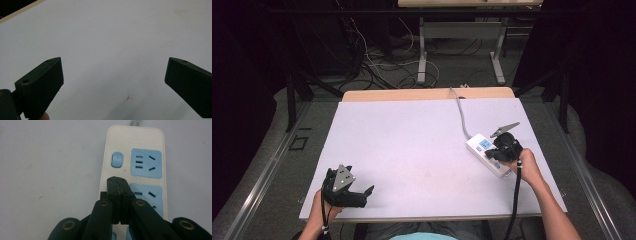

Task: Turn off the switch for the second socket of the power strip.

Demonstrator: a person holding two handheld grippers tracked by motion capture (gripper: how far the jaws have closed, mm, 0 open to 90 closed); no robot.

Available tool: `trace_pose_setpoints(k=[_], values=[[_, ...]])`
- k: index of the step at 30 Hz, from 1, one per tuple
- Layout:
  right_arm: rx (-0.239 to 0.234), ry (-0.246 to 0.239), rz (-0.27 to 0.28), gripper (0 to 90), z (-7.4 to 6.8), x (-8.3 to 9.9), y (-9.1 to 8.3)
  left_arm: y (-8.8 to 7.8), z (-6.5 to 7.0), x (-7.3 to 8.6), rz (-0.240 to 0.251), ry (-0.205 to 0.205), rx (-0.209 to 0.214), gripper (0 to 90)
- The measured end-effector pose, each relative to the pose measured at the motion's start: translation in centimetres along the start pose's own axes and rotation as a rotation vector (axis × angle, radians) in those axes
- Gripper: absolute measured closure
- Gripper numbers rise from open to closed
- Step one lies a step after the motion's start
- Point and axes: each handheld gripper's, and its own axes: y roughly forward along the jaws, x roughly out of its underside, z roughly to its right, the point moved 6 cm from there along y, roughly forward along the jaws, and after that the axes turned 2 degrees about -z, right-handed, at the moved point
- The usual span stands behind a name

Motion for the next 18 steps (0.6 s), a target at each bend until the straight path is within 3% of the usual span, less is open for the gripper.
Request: trace_pose_setpoints(k=[10,18], values=[[0.013,0.001,0.005,90.0,-0.21,-0.09,0.17,0.00,-0.01,-0.01,-0.001,0.006,0.001,2.0],[0.035,0.002,-0.021,90.0,-0.26,-0.01,0.19,0.04,0.14,0.01,-0.004,-0.001,0.007,2.0]])
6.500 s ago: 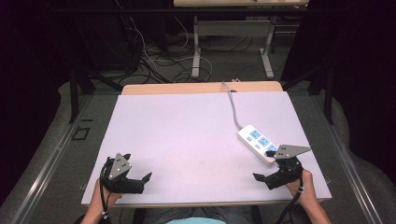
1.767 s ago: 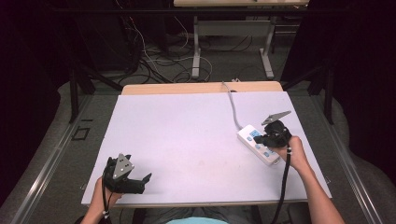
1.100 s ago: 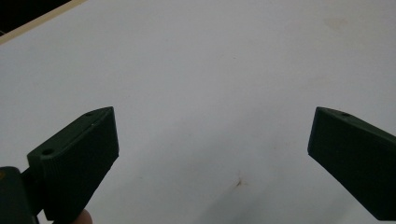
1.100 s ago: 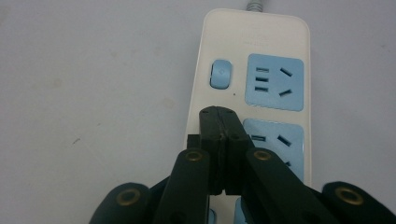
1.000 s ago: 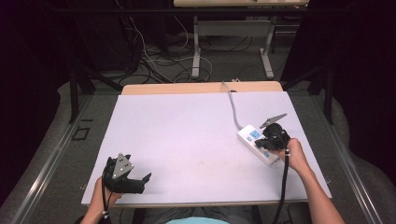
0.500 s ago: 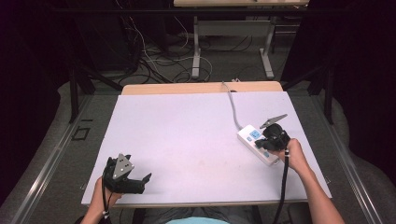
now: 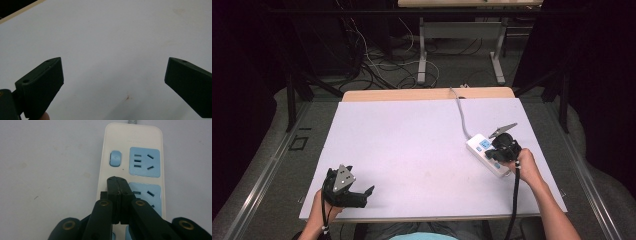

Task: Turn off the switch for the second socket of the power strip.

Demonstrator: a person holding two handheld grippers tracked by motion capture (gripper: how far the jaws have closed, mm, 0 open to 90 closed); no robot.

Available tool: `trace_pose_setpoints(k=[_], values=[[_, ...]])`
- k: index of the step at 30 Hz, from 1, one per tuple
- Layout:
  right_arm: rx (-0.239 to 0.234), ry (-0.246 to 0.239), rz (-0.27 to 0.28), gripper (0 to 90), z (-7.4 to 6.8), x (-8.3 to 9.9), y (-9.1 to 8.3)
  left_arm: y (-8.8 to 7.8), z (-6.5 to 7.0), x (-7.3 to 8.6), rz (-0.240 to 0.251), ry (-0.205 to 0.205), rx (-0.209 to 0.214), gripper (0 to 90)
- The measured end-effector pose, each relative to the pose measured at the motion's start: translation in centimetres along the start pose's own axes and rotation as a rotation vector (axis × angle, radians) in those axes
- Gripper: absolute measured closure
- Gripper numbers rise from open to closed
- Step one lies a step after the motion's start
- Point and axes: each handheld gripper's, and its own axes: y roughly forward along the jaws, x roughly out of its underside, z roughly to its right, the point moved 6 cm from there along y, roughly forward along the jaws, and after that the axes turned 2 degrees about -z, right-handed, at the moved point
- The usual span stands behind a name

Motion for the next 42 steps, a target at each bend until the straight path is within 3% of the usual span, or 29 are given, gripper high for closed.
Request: trace_pose_setpoints(k=[3,28,42], values=[[-0.009,0.011,0.018,90.0,0.05,-0.01,0.08,0.06,0.03,-0.02,0.003,0.000,-0.001,2.1],[-0.001,0.017,0.001,90.0,-0.03,0.04,0.00,0.02,-0.13,-0.11,0.004,0.019,-0.010,2.2],[0.005,-0.001,0.013,90.0,-0.04,0.02,0.03,-0.05,-0.08,-0.12,0.006,0.012,-0.006,2.2]])
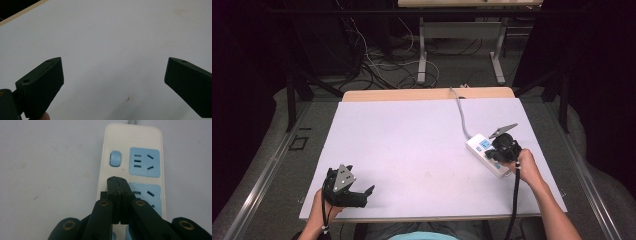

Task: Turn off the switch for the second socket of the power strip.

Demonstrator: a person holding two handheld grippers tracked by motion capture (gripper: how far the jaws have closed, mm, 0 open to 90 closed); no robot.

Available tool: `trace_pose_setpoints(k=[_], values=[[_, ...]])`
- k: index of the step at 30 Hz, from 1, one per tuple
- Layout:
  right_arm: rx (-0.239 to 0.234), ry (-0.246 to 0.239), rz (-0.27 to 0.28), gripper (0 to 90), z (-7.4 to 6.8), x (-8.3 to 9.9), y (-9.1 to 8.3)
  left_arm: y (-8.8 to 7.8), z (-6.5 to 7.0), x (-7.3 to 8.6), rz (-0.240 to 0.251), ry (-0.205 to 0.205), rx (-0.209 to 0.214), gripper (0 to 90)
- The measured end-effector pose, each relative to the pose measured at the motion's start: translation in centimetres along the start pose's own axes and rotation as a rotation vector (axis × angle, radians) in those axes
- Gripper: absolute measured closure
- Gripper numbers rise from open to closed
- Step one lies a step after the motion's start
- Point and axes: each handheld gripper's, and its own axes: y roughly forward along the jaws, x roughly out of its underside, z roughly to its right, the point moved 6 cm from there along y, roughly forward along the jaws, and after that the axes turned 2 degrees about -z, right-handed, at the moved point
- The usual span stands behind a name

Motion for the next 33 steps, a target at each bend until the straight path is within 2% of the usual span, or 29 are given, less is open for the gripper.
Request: trace_pose_setpoints(k=[6,13,17,22,24,25,29,33], values=[[-0.002,-0.005,0.000,90.0,0.02,0.03,-0.02,-0.01,-0.04,-0.02,0.001,0.003,-0.001,2.2],[0.017,-0.021,-0.007,90.0,-0.07,-0.01,-0.07,-0.05,0.00,-0.03,0.002,0.006,-0.006,2.3],[0.016,-0.034,0.016,90.0,-0.13,-0.02,0.01,-0.02,-0.03,-0.06,0.003,0.005,-0.008,2.3],[0.050,-0.052,-0.003,90.0,-0.28,0.01,-0.11,-0.03,-0.02,-0.06,0.004,0.007,-0.009,2.3],[0.037,-0.051,-0.009,90.0,-0.33,0.06,-0.16,-0.04,-0.03,-0.08,0.005,0.006,-0.010,2.3],[0.049,-0.048,0.001,90.0,-0.27,0.04,-0.13,-0.05,-0.03,-0.08,0.005,0.007,-0.010,2.3],[0.054,-0.069,0.004,90.0,-0.24,0.06,-0.18,-0.09,-0.07,-0.09,0.003,0.019,-0.016,2.3],[0.059,-0.067,0.012,90.0,-0.39,-0.02,-0.49,-0.12,-0.08,-0.07,0.000,0.022,-0.014,2.3]])
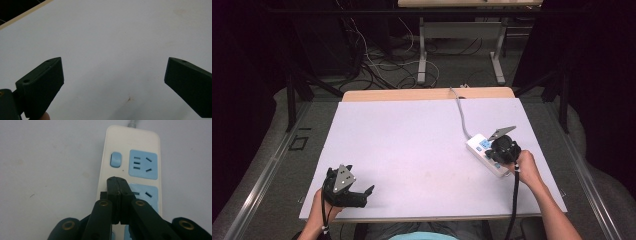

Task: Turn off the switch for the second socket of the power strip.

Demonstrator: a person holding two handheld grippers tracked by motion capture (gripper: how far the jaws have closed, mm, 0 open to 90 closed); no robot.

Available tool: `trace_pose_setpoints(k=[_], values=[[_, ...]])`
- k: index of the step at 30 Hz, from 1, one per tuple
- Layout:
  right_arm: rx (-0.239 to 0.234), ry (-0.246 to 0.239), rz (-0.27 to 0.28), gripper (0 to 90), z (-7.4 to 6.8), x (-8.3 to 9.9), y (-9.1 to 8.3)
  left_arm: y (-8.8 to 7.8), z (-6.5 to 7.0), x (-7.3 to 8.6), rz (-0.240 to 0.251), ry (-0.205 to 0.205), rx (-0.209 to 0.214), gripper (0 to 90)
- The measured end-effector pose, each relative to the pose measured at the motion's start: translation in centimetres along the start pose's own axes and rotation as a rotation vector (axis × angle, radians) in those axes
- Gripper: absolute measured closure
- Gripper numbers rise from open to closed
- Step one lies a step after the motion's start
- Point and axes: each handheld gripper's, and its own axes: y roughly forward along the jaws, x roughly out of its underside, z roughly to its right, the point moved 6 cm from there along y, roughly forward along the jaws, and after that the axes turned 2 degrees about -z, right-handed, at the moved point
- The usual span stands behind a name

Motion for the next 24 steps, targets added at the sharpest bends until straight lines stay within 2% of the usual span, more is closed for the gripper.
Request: trace_pose_setpoints(k=[2,9,23,24], values=[[0.009,0.006,-0.004,90.0,0.09,0.06,0.04,0.07,0.11,-0.02,0.002,-0.011,0.005,2.3],[-0.005,0.001,-0.014,90.0,-0.03,0.16,-0.06,0.11,0.23,-0.02,0.004,-0.007,0.009,2.3],[0.002,0.012,0.005,90.0,0.17,0.28,-0.11,0.09,0.20,0.02,0.001,-0.010,0.005,2.3],[-0.002,0.016,-0.010,90.0,0.12,0.35,-0.19,0.10,0.18,0.02,0.001,-0.008,0.003,2.3]])
